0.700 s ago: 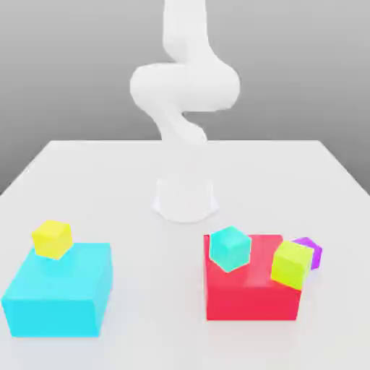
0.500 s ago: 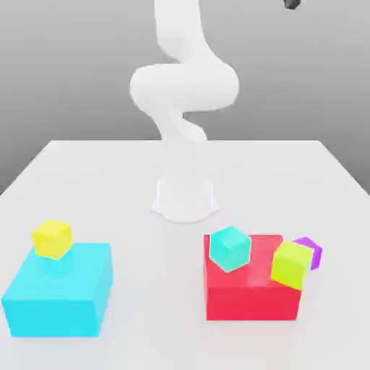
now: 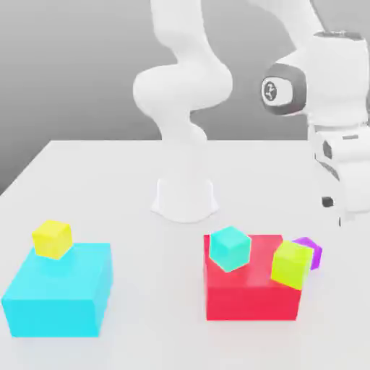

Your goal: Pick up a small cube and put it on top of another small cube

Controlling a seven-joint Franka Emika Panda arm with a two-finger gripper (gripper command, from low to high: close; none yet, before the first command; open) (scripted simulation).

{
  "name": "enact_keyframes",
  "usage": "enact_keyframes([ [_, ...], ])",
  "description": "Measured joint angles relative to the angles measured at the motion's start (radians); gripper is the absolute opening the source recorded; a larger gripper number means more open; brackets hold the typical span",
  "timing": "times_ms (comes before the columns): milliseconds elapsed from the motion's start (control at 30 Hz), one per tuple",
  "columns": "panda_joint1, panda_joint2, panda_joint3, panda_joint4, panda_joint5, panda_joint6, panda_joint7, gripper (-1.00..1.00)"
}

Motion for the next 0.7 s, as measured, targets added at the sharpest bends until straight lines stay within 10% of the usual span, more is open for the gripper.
enact_keyframes([
  [333, 0.131, 0.336, -0.054, -0.032, -0.124, 0.268, -0.061, 0.0],
  [367, 0.141, 0.365, -0.064, -0.027, -0.127, 0.292, -0.059, -1.0],
  [700, 0.126, 0.283, -0.044, -0.042, -0.106, 0.222, -0.076, -1.0],
])
